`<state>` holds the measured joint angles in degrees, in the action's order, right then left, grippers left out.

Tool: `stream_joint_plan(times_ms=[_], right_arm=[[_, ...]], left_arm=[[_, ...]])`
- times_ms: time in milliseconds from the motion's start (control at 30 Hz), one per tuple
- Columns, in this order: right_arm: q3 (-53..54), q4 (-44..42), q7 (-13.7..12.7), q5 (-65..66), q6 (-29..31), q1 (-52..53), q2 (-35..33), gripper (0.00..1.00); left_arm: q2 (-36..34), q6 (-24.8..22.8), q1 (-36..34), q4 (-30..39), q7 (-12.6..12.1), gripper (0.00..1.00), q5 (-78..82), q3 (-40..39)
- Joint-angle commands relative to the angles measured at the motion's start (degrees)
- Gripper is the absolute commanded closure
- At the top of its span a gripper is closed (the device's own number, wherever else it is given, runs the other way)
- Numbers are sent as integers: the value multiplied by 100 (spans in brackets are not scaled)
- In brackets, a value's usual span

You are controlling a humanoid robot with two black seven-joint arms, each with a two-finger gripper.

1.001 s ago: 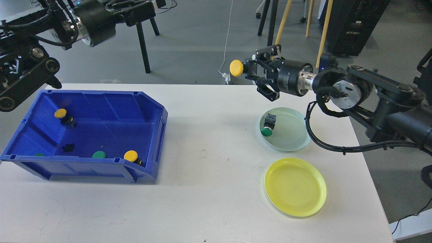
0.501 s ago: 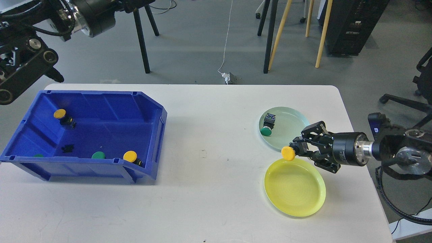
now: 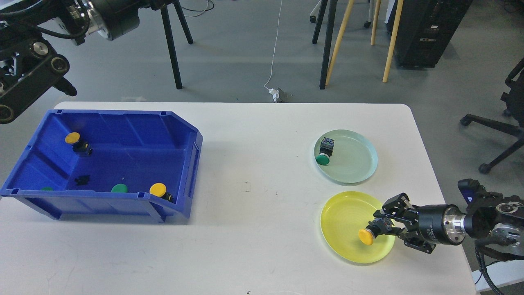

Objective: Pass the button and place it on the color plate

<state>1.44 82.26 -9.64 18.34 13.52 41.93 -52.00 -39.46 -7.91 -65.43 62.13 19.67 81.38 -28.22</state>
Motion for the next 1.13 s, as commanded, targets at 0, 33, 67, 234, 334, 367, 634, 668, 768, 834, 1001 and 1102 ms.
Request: stream_joint_plan(times_ms=[0,33,67,234,334,367,634,668,768,834,1001,1102], right_arm=[[50,18,24,-6,-34,0,-12,22],[59,18,24,-6,-34,9,-12,20],[59,36,24,-6,-34,9,-12,20],[129,97,33,-50,-16,79,-47,12],[514,194,59,-68,1,132,-91,5],[716,185,59,-76,10,132,-117,4],[2561,-174,77,-76,-156,88,49,3],[2868,-427,77,-76,-235,79,206,3],[3625,-1525,85,-50,-350,123,1005,5],[3969,-2246,86,3,-359,297,1462,5],[3742,-4109,112,406,-368,1369,2411,4],[3724,-4761,191,521,-377,1660,2721,3]], left_arm=[[-8,18,-5,0,1,0,0,0],[-9,18,3,0,1,0,0,0],[-9,18,4,0,1,0,0,0],[-26,18,4,0,1,0,0,0],[-44,-17,-5,0,1,0,0,0],[-44,-35,-5,0,1,0,0,0],[18,-35,-172,-157,-16,0,-289,-17],[26,-26,-181,-210,-42,0,-359,-17],[27,-26,-181,-254,-78,0,-430,-17],[27,-26,-181,-246,-78,0,-439,-17],[27,-35,-181,-246,-78,0,-439,-17],[27,-35,-181,-246,-78,0,-439,-9]])
